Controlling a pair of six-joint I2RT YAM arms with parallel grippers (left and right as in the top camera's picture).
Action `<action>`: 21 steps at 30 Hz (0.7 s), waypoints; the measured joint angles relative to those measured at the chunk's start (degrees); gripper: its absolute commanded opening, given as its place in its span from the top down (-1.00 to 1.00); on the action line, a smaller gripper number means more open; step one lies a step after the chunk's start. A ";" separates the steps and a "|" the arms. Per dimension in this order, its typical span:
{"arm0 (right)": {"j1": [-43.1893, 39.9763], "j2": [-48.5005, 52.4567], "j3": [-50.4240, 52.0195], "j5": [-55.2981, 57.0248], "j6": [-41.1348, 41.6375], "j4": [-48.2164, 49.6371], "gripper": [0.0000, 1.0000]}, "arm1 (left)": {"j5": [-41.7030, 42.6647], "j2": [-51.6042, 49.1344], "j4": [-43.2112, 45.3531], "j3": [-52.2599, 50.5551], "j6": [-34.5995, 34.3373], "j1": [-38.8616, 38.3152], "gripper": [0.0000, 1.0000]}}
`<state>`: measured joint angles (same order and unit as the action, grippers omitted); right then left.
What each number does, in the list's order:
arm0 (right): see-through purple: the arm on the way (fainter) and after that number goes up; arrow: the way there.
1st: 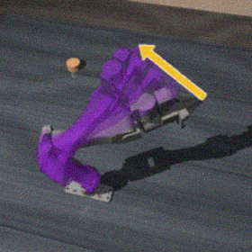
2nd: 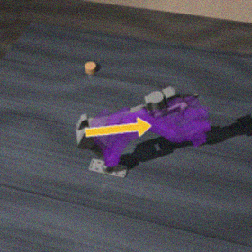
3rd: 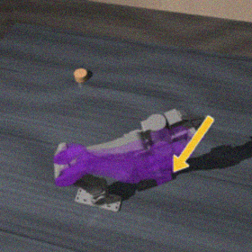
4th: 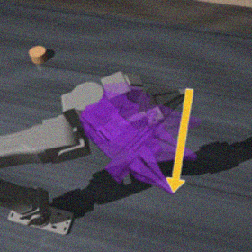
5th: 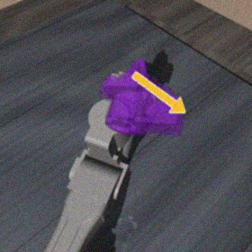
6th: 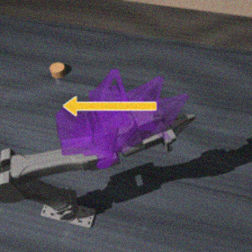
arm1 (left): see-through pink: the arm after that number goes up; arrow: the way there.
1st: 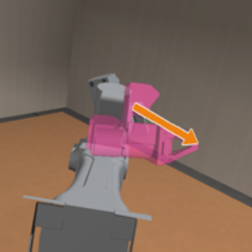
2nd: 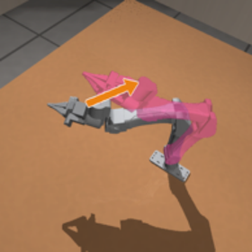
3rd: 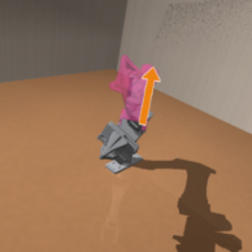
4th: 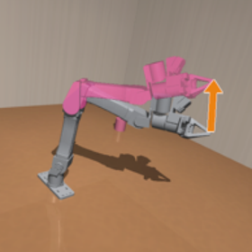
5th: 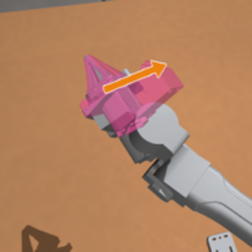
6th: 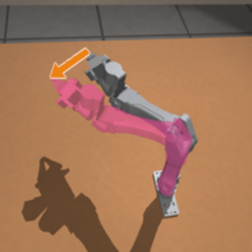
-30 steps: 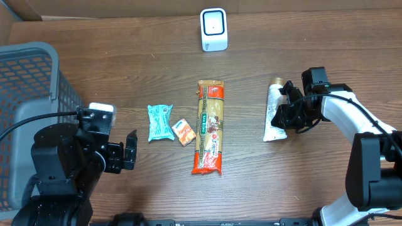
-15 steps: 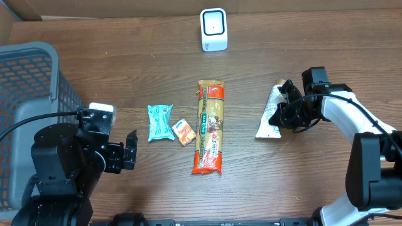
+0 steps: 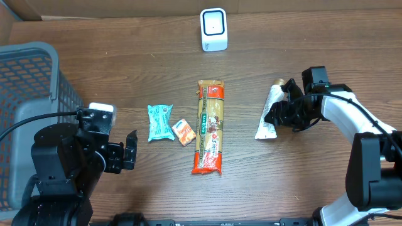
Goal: Scan the item barcode
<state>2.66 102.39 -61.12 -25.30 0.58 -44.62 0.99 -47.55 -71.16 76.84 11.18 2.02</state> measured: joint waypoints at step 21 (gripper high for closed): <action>-0.04 -0.76 7.67 -4.92 4.35 8.02 -0.09 | 0.00 0.00 0.00 0.00 0.02 0.00 -0.99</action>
<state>2.61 101.62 -53.45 -30.22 4.93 -36.60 0.99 -47.55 -71.16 76.84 11.20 2.02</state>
